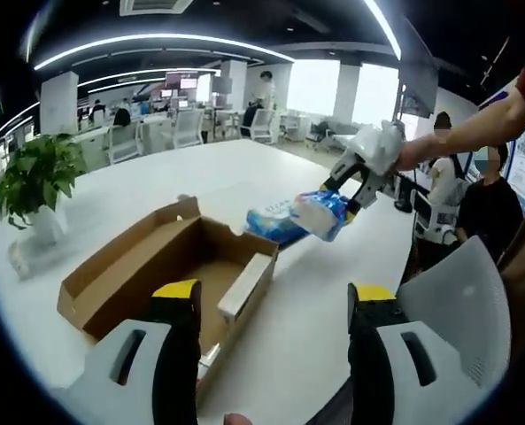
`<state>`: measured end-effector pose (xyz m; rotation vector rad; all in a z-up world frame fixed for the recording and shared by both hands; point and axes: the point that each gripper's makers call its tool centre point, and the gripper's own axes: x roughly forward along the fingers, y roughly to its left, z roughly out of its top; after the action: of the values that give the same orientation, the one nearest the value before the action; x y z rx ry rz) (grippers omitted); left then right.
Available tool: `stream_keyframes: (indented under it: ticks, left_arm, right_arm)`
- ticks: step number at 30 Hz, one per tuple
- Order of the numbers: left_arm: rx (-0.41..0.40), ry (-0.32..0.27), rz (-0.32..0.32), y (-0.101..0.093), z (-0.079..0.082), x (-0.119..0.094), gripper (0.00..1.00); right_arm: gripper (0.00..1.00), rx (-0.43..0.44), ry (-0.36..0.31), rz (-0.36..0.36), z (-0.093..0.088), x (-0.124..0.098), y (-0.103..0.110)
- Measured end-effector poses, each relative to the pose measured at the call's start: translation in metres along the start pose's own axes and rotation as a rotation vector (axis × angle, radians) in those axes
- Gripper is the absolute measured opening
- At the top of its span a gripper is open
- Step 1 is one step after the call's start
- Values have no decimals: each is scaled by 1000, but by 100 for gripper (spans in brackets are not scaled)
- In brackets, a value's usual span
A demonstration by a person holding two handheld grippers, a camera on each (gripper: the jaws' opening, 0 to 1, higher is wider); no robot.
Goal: Operate the shoe box by opening the lid, removing the specified soft item, and placing it in the target area until the item is outside and the box remains undamaged.
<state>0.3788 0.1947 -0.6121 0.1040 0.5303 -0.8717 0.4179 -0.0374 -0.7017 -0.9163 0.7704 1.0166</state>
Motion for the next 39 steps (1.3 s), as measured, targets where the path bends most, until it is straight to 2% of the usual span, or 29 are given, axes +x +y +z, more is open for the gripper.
stream_keyframes:
  ticks: [11, 21, 29, 39]
  left_arm:
    - [-12, 17, -12, -8, -1, 15, 67]
    - [-16, 28, -12, -10, 3, 24, 67]
    - [-29, 33, 1, -8, 3, 26, 67]
    - [-40, 46, 36, 0, 2, 20, 67]
  right_arm:
    - [30, 35, 53, -2, -53, -12, 3]
    - [30, 51, 101, -12, -92, -22, -13]
    - [30, 66, 120, -21, -109, -25, -31]
    - [30, 82, 140, -32, -129, -18, -61]
